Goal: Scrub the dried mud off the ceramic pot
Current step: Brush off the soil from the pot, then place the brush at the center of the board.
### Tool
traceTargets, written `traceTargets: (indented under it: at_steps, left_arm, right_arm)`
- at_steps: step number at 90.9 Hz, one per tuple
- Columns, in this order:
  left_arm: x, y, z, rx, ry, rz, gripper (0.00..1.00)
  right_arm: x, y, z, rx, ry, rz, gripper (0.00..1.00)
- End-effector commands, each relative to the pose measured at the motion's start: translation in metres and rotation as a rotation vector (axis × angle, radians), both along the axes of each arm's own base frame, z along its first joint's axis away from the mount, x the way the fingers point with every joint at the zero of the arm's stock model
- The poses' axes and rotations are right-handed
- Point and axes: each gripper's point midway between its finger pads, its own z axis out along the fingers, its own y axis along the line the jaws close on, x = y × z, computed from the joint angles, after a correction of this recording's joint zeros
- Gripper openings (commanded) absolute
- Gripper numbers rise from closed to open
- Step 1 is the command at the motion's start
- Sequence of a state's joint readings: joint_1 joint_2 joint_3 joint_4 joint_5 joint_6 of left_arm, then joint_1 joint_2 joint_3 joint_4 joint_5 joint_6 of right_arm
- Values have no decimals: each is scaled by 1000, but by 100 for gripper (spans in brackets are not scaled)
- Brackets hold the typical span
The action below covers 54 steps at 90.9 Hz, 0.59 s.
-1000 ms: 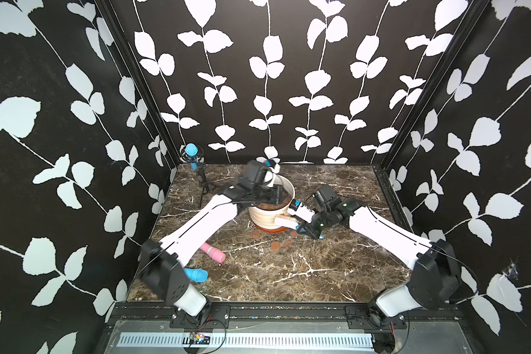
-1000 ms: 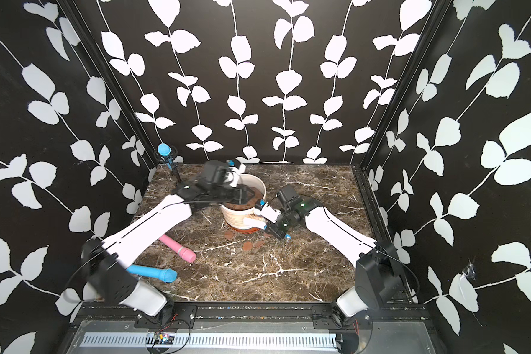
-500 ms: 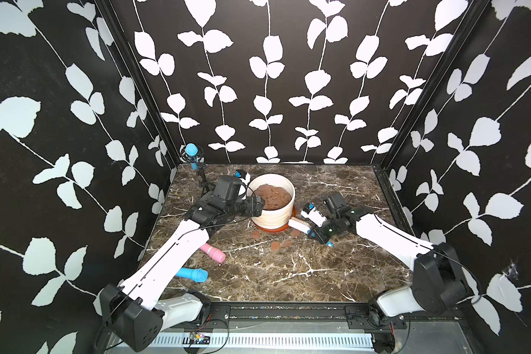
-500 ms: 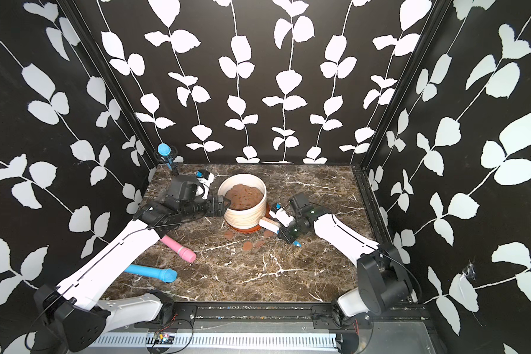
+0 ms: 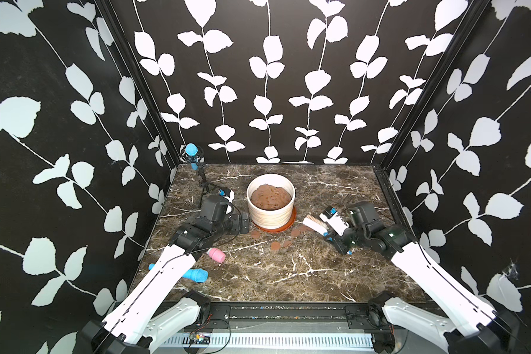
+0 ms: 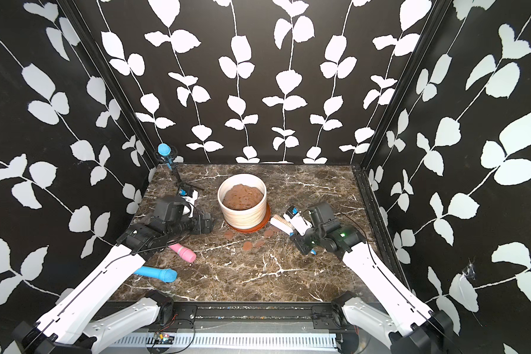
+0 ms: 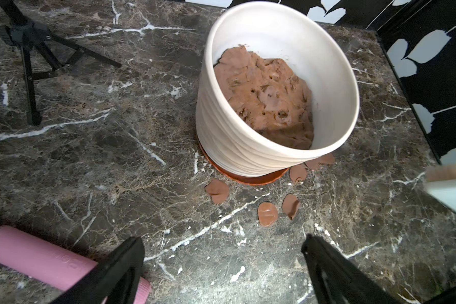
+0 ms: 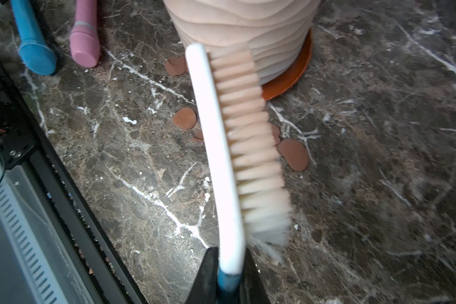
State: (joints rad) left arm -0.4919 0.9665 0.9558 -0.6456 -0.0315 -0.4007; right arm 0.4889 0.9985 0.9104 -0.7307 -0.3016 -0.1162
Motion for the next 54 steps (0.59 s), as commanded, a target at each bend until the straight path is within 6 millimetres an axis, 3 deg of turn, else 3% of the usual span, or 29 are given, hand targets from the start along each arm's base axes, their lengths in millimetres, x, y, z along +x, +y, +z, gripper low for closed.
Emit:
traceTargets:
  at_steps: [1,12,24,37,48,54]
  left_arm:
    - [3,13,-6,24,-1,73,98]
    - [5,21,-16,32,21,128,98]
    - [1,37,-23,58,21,185,98]
    - [-1,49,-32,68,-12,236,98]
    - [-4,45,-33,33,-35,216,98]
    - [-6,53,-35,47,-35,258,98]
  right_arm:
    - [24,-19,11,-21,-54,-202,0]
    - [43,-33,20,30,-80,-401,0]
    - [51,-72,14,86,-80,-745,0]
    - [57,-81,5,146,-135,-787,0]
    - [72,-105,-10,70,-239,-860,0]
    - [80,-116,-20,33,-289,-887,0]
